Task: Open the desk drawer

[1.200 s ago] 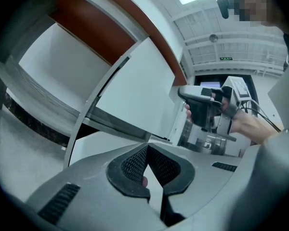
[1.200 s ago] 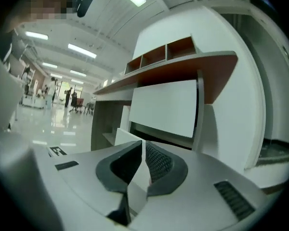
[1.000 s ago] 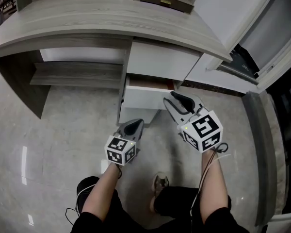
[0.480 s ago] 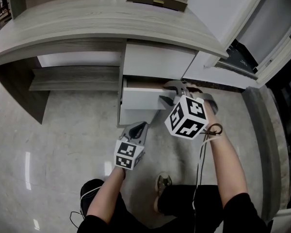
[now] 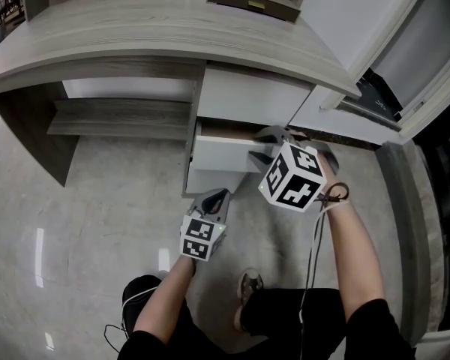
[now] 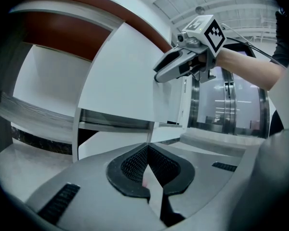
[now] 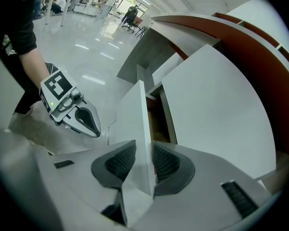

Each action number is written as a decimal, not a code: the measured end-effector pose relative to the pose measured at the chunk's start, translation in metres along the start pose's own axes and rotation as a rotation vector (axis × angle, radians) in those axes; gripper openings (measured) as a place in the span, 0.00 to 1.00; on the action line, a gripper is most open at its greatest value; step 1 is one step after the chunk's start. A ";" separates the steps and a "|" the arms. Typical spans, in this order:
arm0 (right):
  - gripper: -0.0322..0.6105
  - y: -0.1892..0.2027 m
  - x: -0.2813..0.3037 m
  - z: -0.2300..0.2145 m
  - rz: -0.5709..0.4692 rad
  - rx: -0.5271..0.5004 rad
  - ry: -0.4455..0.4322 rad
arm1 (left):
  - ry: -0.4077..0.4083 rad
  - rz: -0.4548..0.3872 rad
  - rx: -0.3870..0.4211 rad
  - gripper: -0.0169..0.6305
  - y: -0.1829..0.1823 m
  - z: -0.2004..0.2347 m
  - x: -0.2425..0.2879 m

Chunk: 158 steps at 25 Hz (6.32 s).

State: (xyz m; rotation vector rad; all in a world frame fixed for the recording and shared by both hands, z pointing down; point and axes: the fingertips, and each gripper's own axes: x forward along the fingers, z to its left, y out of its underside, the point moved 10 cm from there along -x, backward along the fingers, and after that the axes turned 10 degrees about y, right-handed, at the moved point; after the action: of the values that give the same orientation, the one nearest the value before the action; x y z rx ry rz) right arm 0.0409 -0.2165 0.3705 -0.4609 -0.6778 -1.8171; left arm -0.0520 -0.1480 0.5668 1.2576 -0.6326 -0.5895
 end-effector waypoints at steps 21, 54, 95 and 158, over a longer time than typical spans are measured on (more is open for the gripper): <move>0.18 -0.004 -0.001 0.009 0.021 -0.053 0.018 | 0.001 0.013 -0.017 0.03 0.006 0.005 0.005; 0.16 -0.005 -0.018 0.050 0.036 -0.090 0.079 | 0.028 0.063 0.020 0.03 0.016 -0.006 0.006; 0.14 -0.004 -0.032 0.108 0.061 -0.152 0.089 | 0.064 0.115 0.052 0.03 0.029 -0.028 0.000; 0.14 0.009 -0.018 0.143 0.069 -0.195 0.048 | 0.070 0.144 0.080 0.03 0.031 -0.032 -0.007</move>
State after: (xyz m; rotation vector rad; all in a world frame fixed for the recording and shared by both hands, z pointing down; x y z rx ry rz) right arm 0.0536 -0.1128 0.4704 -0.5606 -0.4479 -1.8311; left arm -0.0319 -0.1154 0.5902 1.2896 -0.6874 -0.4021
